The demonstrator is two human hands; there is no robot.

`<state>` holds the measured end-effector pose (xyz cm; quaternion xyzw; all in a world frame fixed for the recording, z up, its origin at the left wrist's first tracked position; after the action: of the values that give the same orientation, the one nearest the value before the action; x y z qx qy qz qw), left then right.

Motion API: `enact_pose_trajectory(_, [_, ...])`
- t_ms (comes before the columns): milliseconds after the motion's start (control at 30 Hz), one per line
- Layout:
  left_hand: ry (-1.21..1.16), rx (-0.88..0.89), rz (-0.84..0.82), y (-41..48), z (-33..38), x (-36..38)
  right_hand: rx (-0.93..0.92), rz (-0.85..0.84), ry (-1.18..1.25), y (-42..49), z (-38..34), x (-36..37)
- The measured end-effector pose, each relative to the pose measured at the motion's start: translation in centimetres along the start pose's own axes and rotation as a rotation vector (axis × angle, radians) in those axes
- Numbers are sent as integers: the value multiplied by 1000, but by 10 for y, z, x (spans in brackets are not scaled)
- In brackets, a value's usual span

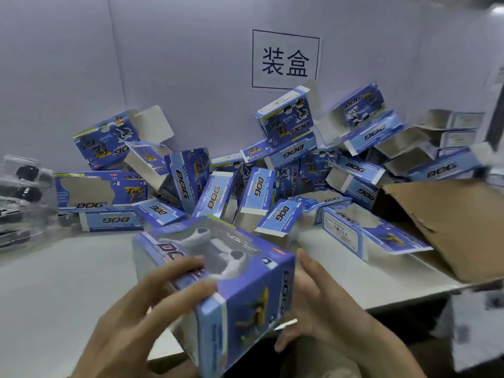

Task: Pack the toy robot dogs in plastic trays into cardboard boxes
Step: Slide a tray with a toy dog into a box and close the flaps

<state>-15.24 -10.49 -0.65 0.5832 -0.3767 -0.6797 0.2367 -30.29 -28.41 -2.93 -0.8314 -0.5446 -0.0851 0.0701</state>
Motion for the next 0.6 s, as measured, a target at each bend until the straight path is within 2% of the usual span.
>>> enact_pose_trajectory(67, [80,65,15,-6,13,22,-12,42,150,-4,-3,-4])
enact_pose_trajectory(133, [43,116,69,-9,12,44,-144,-43,73,-14,3,-14])
enact_pose_trajectory(167, [5,101,66,-8,8,53,-178,17,167,-16,7,-29])
enact_pose_trajectory(200, [-57,32,56,-6,-2,58,-194,52,219,-22,8,-38])
enact_pose_trajectory(233, [-128,-63,44,-5,-14,63,-150,126,171,-18,6,-44])
enact_pose_trajectory(267, [-178,-149,31,-7,-26,67,-183,207,175,-21,4,-51])
enact_pose_trajectory(333, [-223,-293,-9,-16,-50,75,-336,438,349,-25,-8,-70])
enact_pose_trajectory(367, [-250,-367,-23,-22,-62,79,-423,475,424,-32,-12,-80])
enact_pose_trajectory(467, [-415,-647,-23,-44,-89,93,-636,659,433,-26,-36,-121])
enact_pose_trajectory(533, [-471,-767,-62,-55,-98,102,-747,765,442,-13,-56,-153])
enact_pose_trajectory(600, [-513,-853,-112,-61,-103,106,-656,843,340,-2,-71,-184])
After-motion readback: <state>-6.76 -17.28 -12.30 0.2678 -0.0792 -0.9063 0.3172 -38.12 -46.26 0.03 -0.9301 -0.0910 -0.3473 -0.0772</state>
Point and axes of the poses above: each hand's wrist, its own y-axis towards the middle knuckle, its own x-axis out of the palm, z = x × y, the point moved 3 cm from there along y, towards the middle knuckle, and after that the axes turned 1 degree about x, right-handed, at the moved point
